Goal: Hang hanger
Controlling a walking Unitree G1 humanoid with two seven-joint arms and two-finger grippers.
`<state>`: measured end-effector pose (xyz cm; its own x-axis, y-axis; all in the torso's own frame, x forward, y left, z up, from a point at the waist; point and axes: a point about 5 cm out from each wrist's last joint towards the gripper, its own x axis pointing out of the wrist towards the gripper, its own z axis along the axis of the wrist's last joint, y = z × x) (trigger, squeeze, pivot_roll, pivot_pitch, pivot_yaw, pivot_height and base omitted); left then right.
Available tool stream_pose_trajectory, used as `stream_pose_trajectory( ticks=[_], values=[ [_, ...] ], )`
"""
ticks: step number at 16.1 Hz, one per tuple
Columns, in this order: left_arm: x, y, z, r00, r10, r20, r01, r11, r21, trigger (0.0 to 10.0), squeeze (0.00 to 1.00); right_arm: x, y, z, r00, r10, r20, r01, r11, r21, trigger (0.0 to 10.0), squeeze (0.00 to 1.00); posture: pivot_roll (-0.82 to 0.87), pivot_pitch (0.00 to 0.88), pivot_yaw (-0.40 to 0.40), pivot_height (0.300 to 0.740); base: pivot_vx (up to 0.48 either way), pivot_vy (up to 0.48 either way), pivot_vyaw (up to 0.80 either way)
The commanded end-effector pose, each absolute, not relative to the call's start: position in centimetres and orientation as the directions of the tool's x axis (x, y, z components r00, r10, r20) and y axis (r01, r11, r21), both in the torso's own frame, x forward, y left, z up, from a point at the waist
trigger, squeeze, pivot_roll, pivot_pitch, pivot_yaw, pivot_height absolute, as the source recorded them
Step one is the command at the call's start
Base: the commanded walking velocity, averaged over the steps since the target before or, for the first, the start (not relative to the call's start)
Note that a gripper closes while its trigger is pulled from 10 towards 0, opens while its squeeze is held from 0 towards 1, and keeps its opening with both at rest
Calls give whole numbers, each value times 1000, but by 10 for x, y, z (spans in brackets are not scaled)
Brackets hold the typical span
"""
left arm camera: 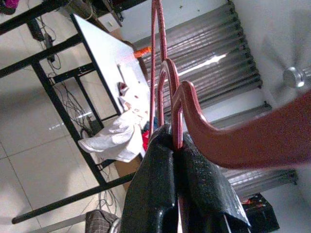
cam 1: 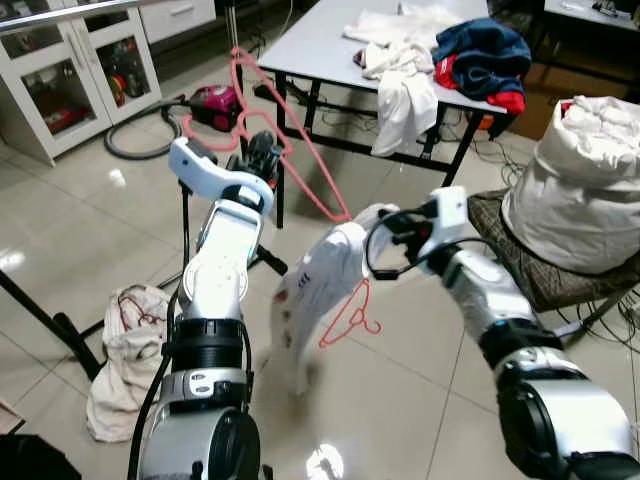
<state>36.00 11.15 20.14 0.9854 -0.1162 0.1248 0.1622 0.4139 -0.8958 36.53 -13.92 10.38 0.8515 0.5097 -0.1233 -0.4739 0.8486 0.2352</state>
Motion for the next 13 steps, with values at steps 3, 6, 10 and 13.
stream_pose_trajectory(
  ticks=[3, 6, 10, 13],
  values=[
    [352, 69, 202, 973, -192, 128, 180, 280, -943, 10000, 0, 371, -125, 112, 839, 534, -104, -501, 834, 230, 10000, 0, 66, 0, -42, 740, 0, 0, 0],
    [353, 72, 198, 977, -180, 110, 160, 291, -943, 10000, 0, 371, -102, 117, 802, 595, -56, -555, 776, 301, 10000, 0, 65, 0, -44, 740, 0, 0, 0],
    [356, 79, 194, 984, -149, 97, 140, 319, -937, 10000, 0, 368, -81, 130, 737, 675, 40, -642, 681, 352, 10000, 0, 56, 0, -46, 740, 0, 0, 0],
    [359, 83, 194, 987, -130, 93, 131, 321, -938, 10000, 0, 361, -74, 129, 704, 708, 59, -672, 636, 380, 10000, 0, 48, 0, -46, 740, 0, 0, 0]
  ],
)
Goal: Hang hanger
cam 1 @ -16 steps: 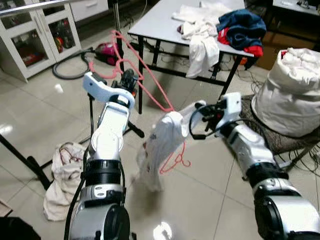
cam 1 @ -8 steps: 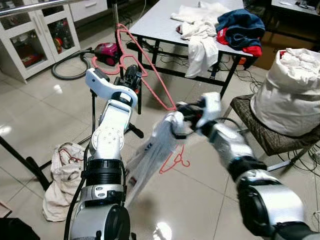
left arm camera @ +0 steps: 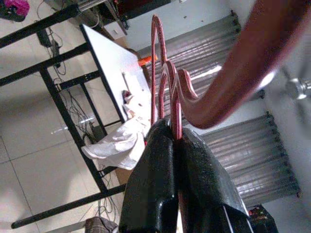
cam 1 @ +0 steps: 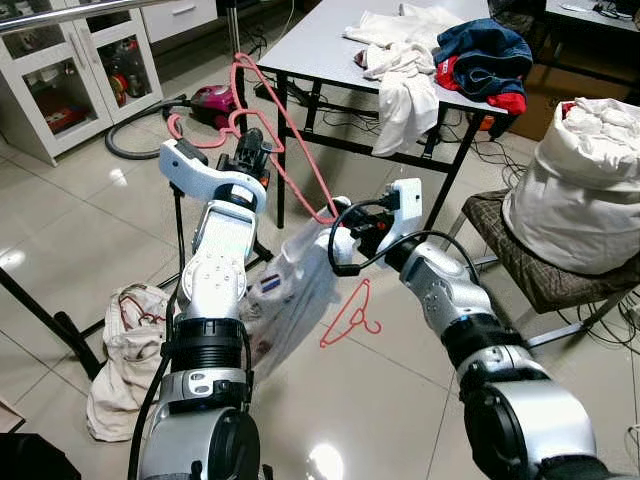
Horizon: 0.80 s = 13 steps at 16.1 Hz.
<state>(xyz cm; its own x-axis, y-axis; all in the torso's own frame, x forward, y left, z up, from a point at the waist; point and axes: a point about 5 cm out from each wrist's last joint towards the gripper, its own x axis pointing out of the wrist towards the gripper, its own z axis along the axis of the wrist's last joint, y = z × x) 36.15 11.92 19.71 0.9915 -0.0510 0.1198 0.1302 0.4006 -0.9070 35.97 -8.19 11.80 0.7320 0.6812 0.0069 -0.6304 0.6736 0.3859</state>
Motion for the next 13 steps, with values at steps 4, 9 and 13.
stream_pose_trajectory(
  ticks=[4, 9, 13],
  values=[
    [364, 92, 197, 991, -87, 99, 123, 337, -933, 10000, 0, 352, -89, 102, 735, 676, -45, -607, 686, 401, 10000, 0, 43, 0, -40, 740, 0, 0, 0],
    [369, 100, 202, 993, -42, 113, 120, 356, -927, 10000, 0, 346, -90, 91, 741, 664, -99, -552, 687, 474, 10000, 0, 41, 0, -35, 740, 0, 0, 0],
    [372, 112, 210, 989, 13, 147, 129, 403, -906, 10000, 0, 346, -92, 92, 739, 667, -97, -551, 681, 482, 10000, 0, 40, 0, -37, 740, 0, 0, 0]
  ],
)
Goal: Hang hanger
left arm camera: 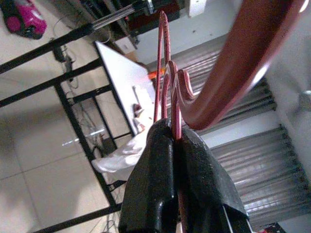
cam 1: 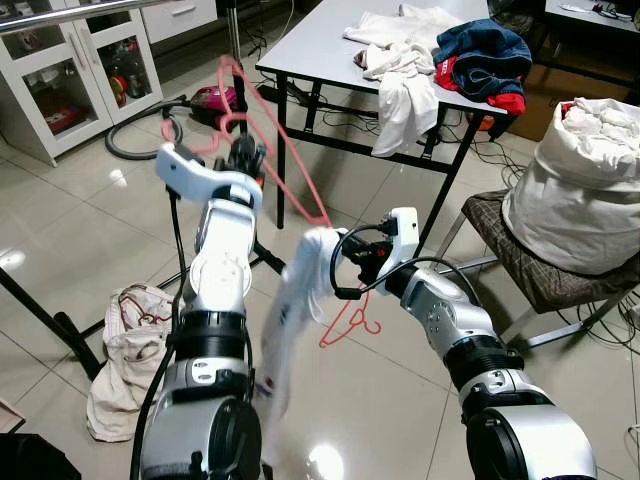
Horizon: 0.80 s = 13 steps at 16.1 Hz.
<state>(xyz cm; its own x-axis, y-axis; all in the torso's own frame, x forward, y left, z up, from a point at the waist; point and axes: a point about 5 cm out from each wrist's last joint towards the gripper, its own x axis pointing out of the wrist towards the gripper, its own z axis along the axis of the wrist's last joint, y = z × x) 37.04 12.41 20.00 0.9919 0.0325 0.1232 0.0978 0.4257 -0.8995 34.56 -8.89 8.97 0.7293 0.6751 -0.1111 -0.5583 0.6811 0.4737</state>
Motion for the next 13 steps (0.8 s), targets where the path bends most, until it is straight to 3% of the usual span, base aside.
stream_pose_trajectory(
  ticks=[1, 8, 13],
  values=[
    [373, 113, 210, 989, 23, 146, 124, 410, -904, 10000, 0, 346, -91, 94, 733, 674, -92, -553, 670, 496, 10000, 0, 40, 0, -37, 740, 0, 0, 0],
    [375, 129, 199, 978, 163, 127, -2, 622, -783, 10000, 0, 343, -60, 125, 660, 751, 22, -647, 554, 525, 10000, 0, 36, 0, -39, 740, 0, 0, 0],
    [375, 131, 195, 971, 198, 131, -48, 702, -710, 10000, 0, 336, -34, 159, 586, 800, 131, -731, 451, 512, 10000, 0, 33, 0, -39, 740, 0, 0, 0]
  ],
)
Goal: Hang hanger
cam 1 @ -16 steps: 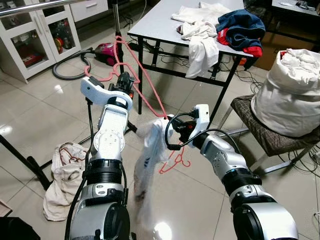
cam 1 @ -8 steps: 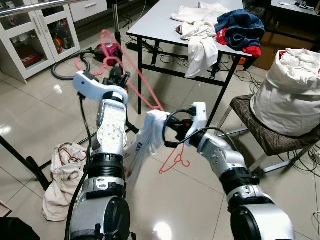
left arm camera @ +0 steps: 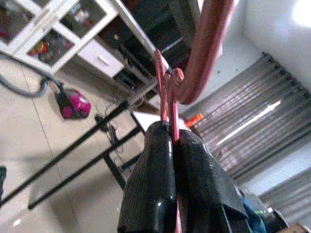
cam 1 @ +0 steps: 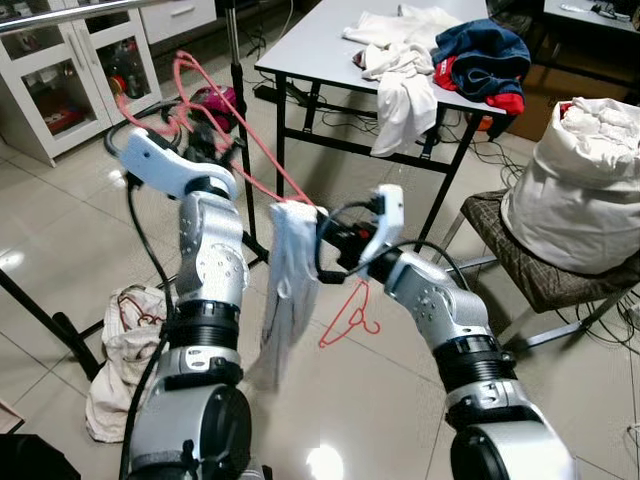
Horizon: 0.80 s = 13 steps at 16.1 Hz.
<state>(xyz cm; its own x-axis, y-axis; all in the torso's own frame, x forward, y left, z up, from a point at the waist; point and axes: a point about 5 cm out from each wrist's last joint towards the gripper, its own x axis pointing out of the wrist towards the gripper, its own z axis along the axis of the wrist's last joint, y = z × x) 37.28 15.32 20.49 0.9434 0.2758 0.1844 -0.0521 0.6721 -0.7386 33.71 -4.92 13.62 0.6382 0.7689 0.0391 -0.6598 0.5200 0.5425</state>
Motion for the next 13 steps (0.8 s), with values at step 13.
stream_pose_trajectory(
  ticks=[13],
  values=[
    [370, 113, 175, 983, 126, 130, -25, 805, -593, 10000, 0, 300, -22, 189, 368, 915, 169, -865, 269, 424, 10000, 0, 27, 0, -45, 740, 0, 0, 0]
  ],
)
